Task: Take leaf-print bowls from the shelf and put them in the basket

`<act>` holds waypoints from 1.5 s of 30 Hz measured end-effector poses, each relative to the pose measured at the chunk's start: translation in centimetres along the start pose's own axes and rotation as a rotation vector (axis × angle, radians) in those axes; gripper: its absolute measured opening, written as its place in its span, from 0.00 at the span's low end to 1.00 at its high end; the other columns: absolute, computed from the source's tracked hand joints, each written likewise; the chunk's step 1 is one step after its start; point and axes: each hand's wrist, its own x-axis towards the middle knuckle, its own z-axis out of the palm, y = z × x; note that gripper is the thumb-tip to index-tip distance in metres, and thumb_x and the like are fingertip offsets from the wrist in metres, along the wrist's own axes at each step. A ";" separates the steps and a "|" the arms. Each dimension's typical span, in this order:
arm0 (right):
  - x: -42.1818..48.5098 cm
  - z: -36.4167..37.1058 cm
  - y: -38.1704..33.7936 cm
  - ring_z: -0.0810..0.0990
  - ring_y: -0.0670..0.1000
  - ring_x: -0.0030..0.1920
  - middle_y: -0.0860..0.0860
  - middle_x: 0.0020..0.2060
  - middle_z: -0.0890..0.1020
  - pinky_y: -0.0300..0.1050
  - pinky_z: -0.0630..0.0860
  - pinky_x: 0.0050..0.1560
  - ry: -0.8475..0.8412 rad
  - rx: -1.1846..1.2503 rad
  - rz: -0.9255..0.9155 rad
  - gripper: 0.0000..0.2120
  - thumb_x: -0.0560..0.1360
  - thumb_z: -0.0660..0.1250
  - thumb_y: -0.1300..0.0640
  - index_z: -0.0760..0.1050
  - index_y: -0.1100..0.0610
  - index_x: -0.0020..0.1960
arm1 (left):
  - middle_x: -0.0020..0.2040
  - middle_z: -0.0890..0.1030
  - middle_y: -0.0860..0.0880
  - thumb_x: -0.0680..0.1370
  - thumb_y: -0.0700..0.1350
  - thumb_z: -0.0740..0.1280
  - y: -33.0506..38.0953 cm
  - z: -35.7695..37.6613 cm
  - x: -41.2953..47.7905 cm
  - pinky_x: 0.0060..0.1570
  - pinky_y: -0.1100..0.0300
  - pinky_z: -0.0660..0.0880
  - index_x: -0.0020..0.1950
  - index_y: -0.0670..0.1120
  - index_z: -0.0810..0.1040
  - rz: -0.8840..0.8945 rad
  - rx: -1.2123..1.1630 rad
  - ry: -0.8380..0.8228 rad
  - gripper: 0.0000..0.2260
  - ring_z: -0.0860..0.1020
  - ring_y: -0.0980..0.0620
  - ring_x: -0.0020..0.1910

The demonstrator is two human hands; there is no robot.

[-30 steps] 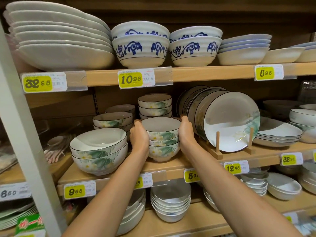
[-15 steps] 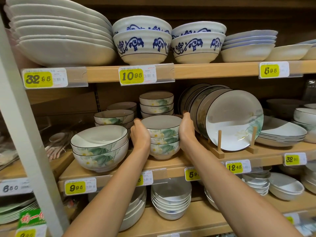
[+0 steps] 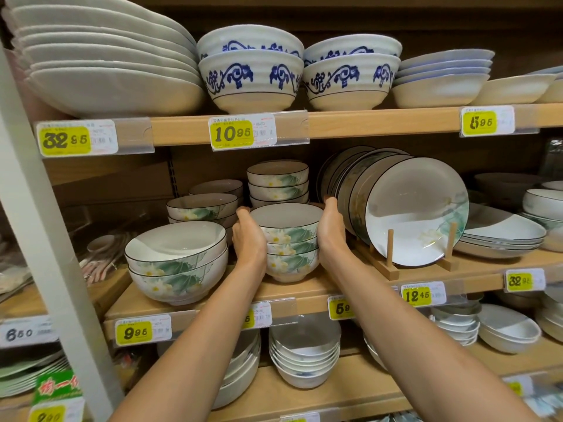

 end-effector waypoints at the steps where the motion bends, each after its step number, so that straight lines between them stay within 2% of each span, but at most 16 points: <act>1: 0.0 0.0 0.0 0.80 0.56 0.53 0.56 0.51 0.82 0.58 0.75 0.62 0.000 0.001 0.001 0.29 0.75 0.49 0.38 0.77 0.57 0.56 | 0.57 0.81 0.42 0.70 0.61 0.49 0.0 0.0 0.0 0.63 0.43 0.73 0.63 0.42 0.77 -0.003 -0.003 -0.002 0.33 0.79 0.42 0.56; 9: -0.2 0.1 0.0 0.80 0.56 0.53 0.56 0.51 0.82 0.58 0.75 0.61 -0.004 0.017 -0.005 0.28 0.74 0.49 0.38 0.77 0.57 0.56 | 0.56 0.82 0.42 0.73 0.59 0.50 0.2 -0.2 -0.2 0.62 0.43 0.74 0.61 0.43 0.78 -0.007 -0.005 -0.017 0.29 0.80 0.43 0.55; 14: -0.4 -0.1 0.0 0.81 0.56 0.53 0.55 0.51 0.83 0.58 0.75 0.62 -0.028 0.011 -0.015 0.28 0.74 0.50 0.38 0.78 0.56 0.56 | 0.50 0.84 0.42 0.78 0.53 0.53 0.1 -0.5 0.2 0.59 0.44 0.76 0.49 0.46 0.81 0.022 0.019 -0.058 0.19 0.81 0.42 0.51; 17: -0.4 -0.6 -0.1 0.81 0.55 0.53 0.55 0.50 0.84 0.58 0.74 0.62 -0.047 0.032 -0.015 0.26 0.76 0.52 0.39 0.78 0.56 0.56 | 0.50 0.85 0.42 0.78 0.51 0.54 0.6 -1.1 0.0 0.59 0.46 0.77 0.53 0.44 0.81 -0.002 0.005 -0.114 0.19 0.82 0.42 0.52; 20: -0.8 -1.7 -0.6 0.80 0.52 0.53 0.53 0.52 0.83 0.54 0.75 0.61 -0.041 0.122 -0.014 0.21 0.76 0.55 0.41 0.76 0.54 0.56 | 0.50 0.84 0.44 0.76 0.52 0.57 1.8 -1.6 -0.7 0.56 0.49 0.77 0.57 0.42 0.80 -0.034 -0.065 -0.149 0.19 0.82 0.44 0.51; 22: -1.9 -2.3 -0.8 0.77 0.49 0.55 0.50 0.56 0.80 0.48 0.72 0.59 -0.033 0.164 -0.068 0.17 0.78 0.56 0.44 0.74 0.50 0.60 | 0.46 0.82 0.46 0.75 0.51 0.59 2.5 -1.8 -2.1 0.48 0.51 0.76 0.50 0.45 0.78 0.010 -0.058 -0.170 0.13 0.80 0.46 0.48; 23: -2.6 -2.6 -0.9 0.76 0.47 0.55 0.49 0.57 0.79 0.45 0.71 0.57 -0.029 0.159 -0.120 0.14 0.78 0.56 0.46 0.74 0.48 0.59 | 0.46 0.80 0.46 0.73 0.52 0.60 3.0 -1.8 -3.0 0.46 0.52 0.75 0.48 0.46 0.76 0.038 -0.039 -0.182 0.12 0.79 0.46 0.48; 24: -3.4 -2.8 -0.8 0.75 0.45 0.53 0.47 0.56 0.78 0.40 0.69 0.54 -0.022 0.135 -0.178 0.11 0.79 0.55 0.48 0.74 0.47 0.57 | 0.48 0.80 0.45 0.72 0.52 0.60 3.2 -1.7 -4.0 0.48 0.51 0.75 0.49 0.45 0.76 0.068 -0.024 -0.193 0.14 0.78 0.46 0.51; 26: -5.1 -3.1 -0.6 0.74 0.37 0.51 0.41 0.53 0.77 0.30 0.67 0.47 0.005 0.074 -0.304 0.11 0.80 0.55 0.51 0.74 0.46 0.59 | 0.61 0.78 0.43 0.70 0.53 0.60 3.7 -1.7 -6.2 0.60 0.48 0.73 0.62 0.43 0.75 0.142 0.030 -0.151 0.24 0.76 0.45 0.62; 28: -6.9 -3.5 -0.3 0.72 0.30 0.49 0.35 0.50 0.75 0.23 0.68 0.42 0.024 0.030 -0.420 0.13 0.81 0.56 0.53 0.73 0.46 0.63 | 0.67 0.75 0.49 0.73 0.51 0.58 4.1 -2.1 -8.4 0.68 0.51 0.69 0.68 0.48 0.73 0.274 0.071 -0.131 0.24 0.72 0.52 0.67; 29: -7.7 -3.6 0.2 0.72 0.27 0.49 0.35 0.50 0.75 0.21 0.69 0.44 0.011 0.027 -0.458 0.13 0.81 0.56 0.54 0.73 0.47 0.62 | 0.66 0.75 0.54 0.73 0.50 0.58 3.9 -2.7 -9.5 0.68 0.54 0.68 0.67 0.52 0.74 0.325 0.080 -0.155 0.22 0.71 0.56 0.66; 31: -9.2 -3.7 1.2 0.74 0.30 0.53 0.38 0.52 0.78 0.25 0.72 0.52 -0.028 0.062 -0.500 0.13 0.79 0.57 0.54 0.75 0.48 0.60 | 0.62 0.79 0.57 0.72 0.49 0.58 3.1 -4.1 -11.5 0.65 0.58 0.71 0.60 0.55 0.78 0.362 0.082 -0.201 0.18 0.74 0.61 0.63; 33: -10.8 -3.6 2.2 0.76 0.34 0.56 0.39 0.53 0.79 0.33 0.73 0.59 -0.064 0.105 -0.523 0.13 0.76 0.57 0.54 0.77 0.48 0.56 | 0.57 0.83 0.54 0.72 0.47 0.58 2.0 -6.3 -13.4 0.62 0.57 0.74 0.53 0.54 0.81 0.362 0.055 -0.225 0.15 0.79 0.58 0.60; 37: -14.7 -3.0 5.6 0.79 0.45 0.59 0.47 0.52 0.83 0.44 0.73 0.63 -0.175 0.267 -0.458 0.13 0.76 0.57 0.61 0.80 0.51 0.50 | 0.50 0.86 0.45 0.74 0.43 0.56 -1.4 -13.0 -16.4 0.57 0.54 0.78 0.50 0.46 0.81 0.311 0.029 -0.153 0.15 0.83 0.47 0.54; 41: -19.1 -1.5 8.7 0.85 0.51 0.47 0.52 0.42 0.86 0.41 0.79 0.49 -0.365 0.352 -0.188 0.13 0.74 0.57 0.59 0.80 0.52 0.42 | 0.47 0.86 0.43 0.77 0.42 0.55 -5.5 -21.3 -18.4 0.50 0.60 0.80 0.52 0.41 0.79 0.241 0.037 0.016 0.14 0.84 0.45 0.49; 45: -23.2 1.4 12.7 0.83 0.50 0.36 0.55 0.34 0.85 0.40 0.79 0.41 -0.663 0.132 0.040 0.15 0.79 0.54 0.67 0.78 0.60 0.41 | 0.45 0.86 0.42 0.80 0.34 0.52 -9.0 -29.1 -19.9 0.46 0.60 0.81 0.51 0.40 0.80 0.032 0.088 0.290 0.16 0.84 0.43 0.47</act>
